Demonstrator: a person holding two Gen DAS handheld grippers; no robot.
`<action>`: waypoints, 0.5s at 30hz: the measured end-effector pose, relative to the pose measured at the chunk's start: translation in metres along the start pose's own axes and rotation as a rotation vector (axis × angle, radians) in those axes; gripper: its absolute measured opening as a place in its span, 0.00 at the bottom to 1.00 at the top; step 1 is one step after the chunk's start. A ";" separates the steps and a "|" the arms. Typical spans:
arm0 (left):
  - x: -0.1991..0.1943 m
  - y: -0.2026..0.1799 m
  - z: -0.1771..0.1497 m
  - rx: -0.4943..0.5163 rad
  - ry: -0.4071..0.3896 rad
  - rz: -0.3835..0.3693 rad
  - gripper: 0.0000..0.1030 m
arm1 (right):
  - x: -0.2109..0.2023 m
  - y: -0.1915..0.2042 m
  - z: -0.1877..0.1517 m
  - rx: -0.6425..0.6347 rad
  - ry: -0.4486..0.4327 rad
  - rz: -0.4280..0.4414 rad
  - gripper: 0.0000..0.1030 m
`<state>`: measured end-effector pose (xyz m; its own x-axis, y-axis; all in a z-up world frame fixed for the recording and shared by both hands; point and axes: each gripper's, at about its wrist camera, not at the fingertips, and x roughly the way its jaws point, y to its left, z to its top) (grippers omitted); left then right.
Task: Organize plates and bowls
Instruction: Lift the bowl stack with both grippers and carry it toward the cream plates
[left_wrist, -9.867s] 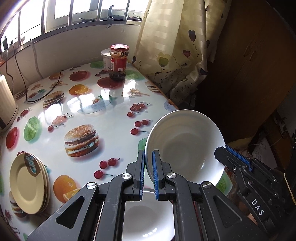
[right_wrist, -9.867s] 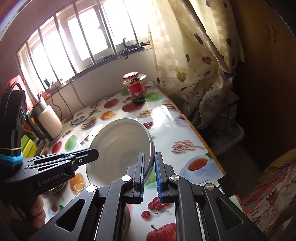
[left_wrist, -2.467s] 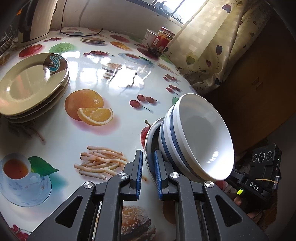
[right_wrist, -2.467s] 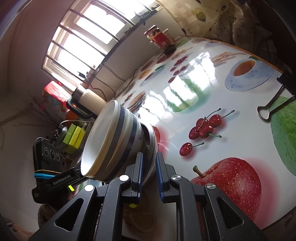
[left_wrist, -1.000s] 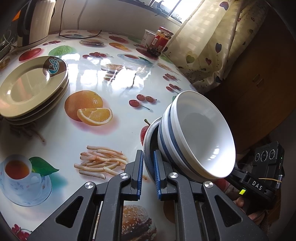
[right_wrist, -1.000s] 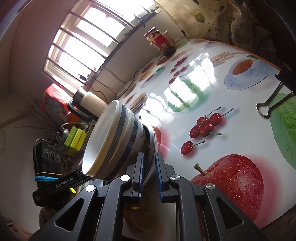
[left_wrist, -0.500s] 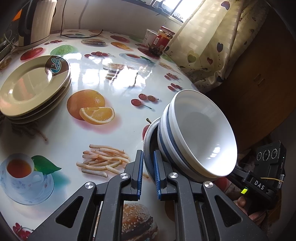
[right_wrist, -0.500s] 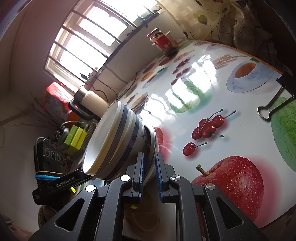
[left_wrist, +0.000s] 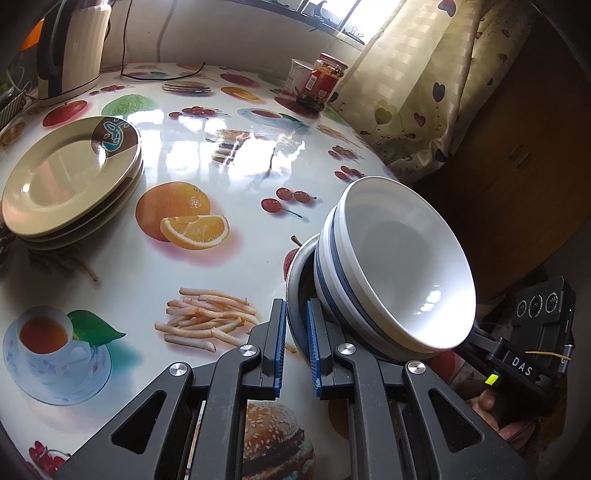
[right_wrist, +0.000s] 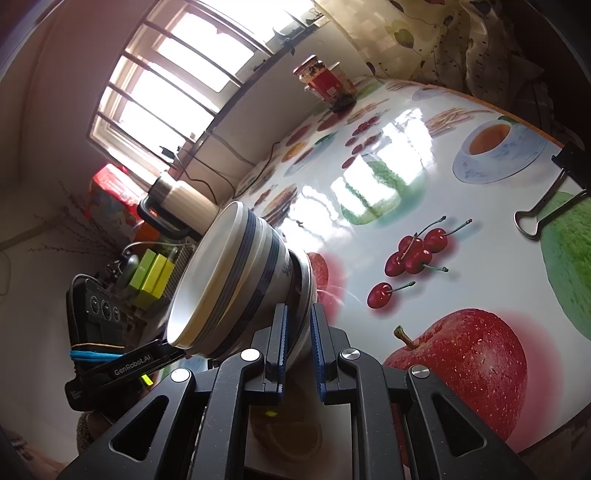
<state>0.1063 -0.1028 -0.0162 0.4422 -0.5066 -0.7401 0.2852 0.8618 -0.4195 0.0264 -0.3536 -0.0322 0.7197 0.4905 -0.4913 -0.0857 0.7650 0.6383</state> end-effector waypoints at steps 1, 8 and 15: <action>-0.001 -0.002 0.000 0.000 -0.002 0.001 0.11 | 0.000 0.000 0.000 -0.001 0.000 0.000 0.12; -0.006 -0.003 0.000 0.000 -0.008 0.006 0.11 | -0.002 0.001 0.000 0.000 -0.003 0.002 0.12; -0.012 -0.002 0.001 -0.001 -0.017 0.010 0.11 | -0.003 0.007 0.002 -0.008 -0.005 0.006 0.12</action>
<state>0.1015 -0.0985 -0.0058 0.4595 -0.4980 -0.7354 0.2800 0.8670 -0.4122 0.0254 -0.3506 -0.0256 0.7227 0.4933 -0.4841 -0.0961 0.7653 0.6364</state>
